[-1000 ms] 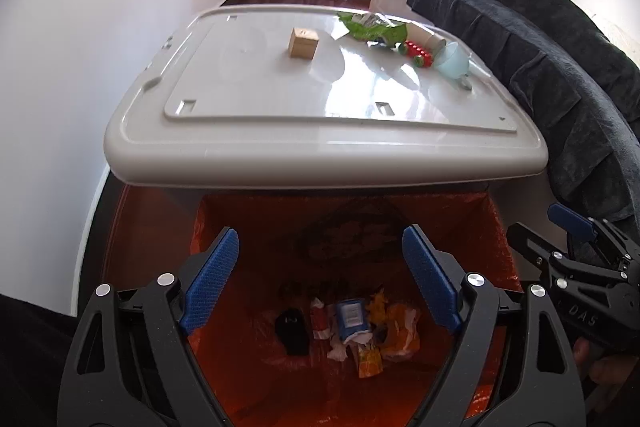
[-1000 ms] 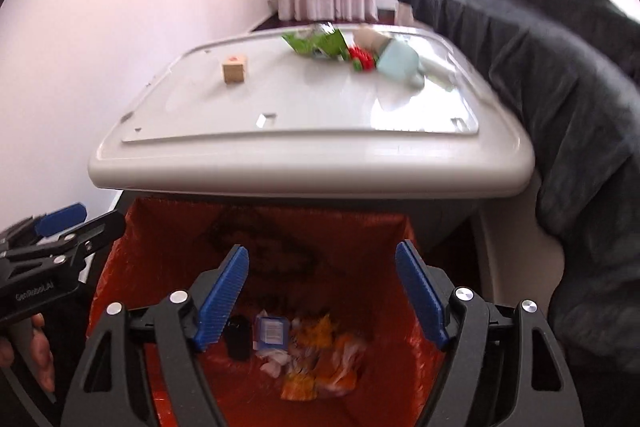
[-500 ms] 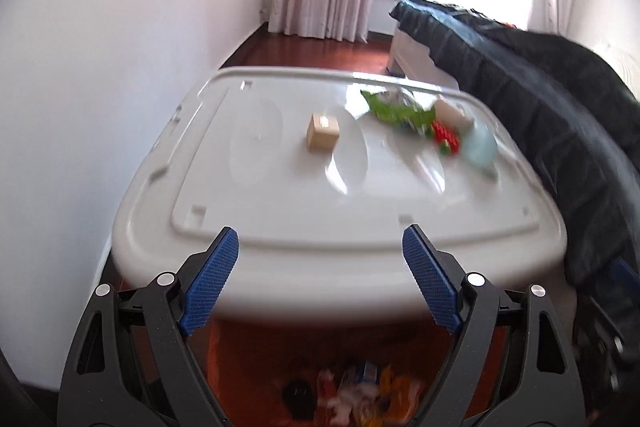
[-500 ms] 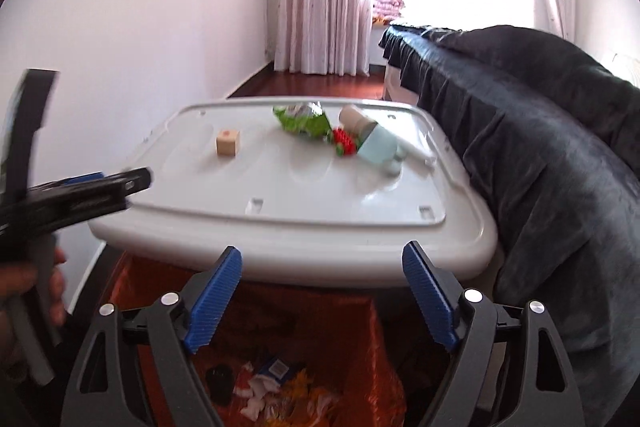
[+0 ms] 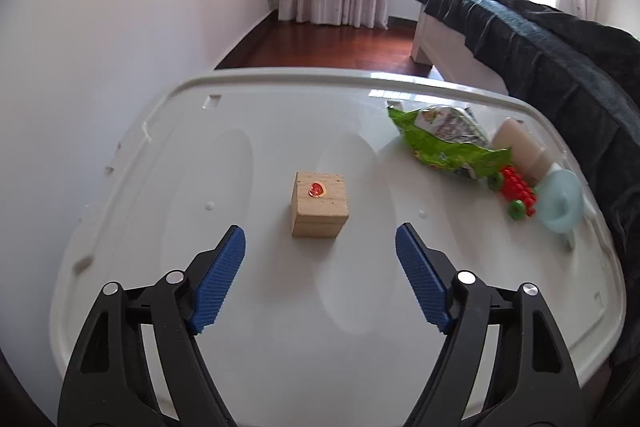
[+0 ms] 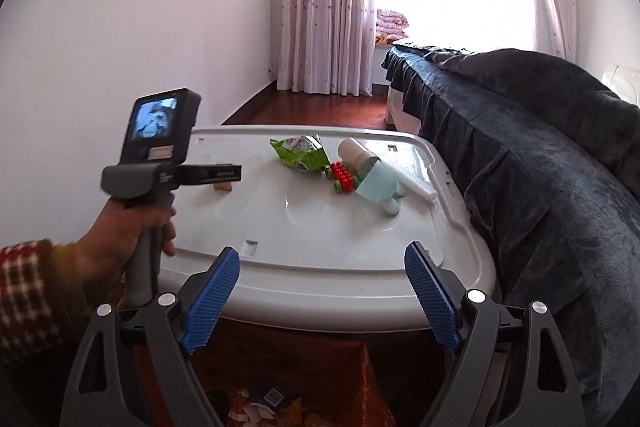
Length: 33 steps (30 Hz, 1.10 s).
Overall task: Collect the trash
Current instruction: 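Lower both tools over the bin, open them, and return above the table, then grasp the wooden block with the left tool while the right tool grasps the green chip bag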
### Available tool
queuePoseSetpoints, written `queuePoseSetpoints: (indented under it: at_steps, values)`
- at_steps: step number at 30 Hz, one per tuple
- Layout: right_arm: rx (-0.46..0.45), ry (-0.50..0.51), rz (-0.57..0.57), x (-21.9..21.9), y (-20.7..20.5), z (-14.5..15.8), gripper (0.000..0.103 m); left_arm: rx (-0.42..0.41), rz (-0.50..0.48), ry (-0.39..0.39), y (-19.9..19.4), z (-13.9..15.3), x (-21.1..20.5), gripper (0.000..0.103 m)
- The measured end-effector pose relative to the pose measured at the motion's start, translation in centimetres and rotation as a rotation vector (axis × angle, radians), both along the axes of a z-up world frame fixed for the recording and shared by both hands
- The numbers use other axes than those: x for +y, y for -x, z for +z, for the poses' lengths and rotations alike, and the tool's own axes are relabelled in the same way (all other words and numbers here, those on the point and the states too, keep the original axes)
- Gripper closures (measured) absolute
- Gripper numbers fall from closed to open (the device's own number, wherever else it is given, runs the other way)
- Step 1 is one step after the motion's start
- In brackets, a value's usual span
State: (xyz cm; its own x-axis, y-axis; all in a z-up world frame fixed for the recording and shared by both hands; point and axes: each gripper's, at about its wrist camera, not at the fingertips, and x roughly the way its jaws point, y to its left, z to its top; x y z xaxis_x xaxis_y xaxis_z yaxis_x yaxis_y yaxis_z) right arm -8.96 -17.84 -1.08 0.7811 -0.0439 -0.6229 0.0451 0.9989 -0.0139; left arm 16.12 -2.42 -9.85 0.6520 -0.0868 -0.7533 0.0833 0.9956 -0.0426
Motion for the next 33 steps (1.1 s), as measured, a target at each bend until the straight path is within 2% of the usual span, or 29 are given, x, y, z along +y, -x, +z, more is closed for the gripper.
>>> queuePoseSetpoints:
  at_steps: [3,7,8,11,17,20,26,29,33]
  values:
    - [0.020,-0.020,-0.003,-0.4,-0.3,-0.6,0.020,0.023,0.027,-0.002,-1.9,-0.9,-0.1,0.031]
    - [0.036,-0.036,0.003,-0.5,-0.7,-1.1,0.020,0.045,0.042,-0.043,-4.1,-1.8,-0.6,0.034]
    - [0.042,-0.037,0.007,-0.4,-0.9,-1.2,0.020,0.055,0.040,-0.050,-4.5,-2.0,-0.6,0.041]
    - [0.044,-0.044,0.014,-0.4,-0.8,-1.2,0.020,0.125,0.026,-0.057,-6.0,-3.0,-0.8,0.068]
    - [0.034,-0.037,0.025,-0.5,-1.4,-0.6,0.020,0.076,0.025,-0.042,-4.6,-2.1,0.5,0.068]
    - [0.035,-0.045,0.070,-0.2,-3.2,0.2,0.020,0.045,0.019,-0.016,-2.9,-0.8,1.5,0.068]
    - [0.007,0.014,0.186,0.9,-11.9,0.9,0.018,-0.022,-0.023,-0.012,0.8,2.2,1.9,0.068]
    - [0.039,0.084,0.191,1.4,-18.3,-1.0,0.018,-0.061,-0.047,-0.007,3.0,3.5,2.3,0.068]
    - [0.096,0.099,0.168,1.5,-24.8,-3.7,0.018,-0.066,-0.055,0.017,4.2,3.7,3.2,0.068]
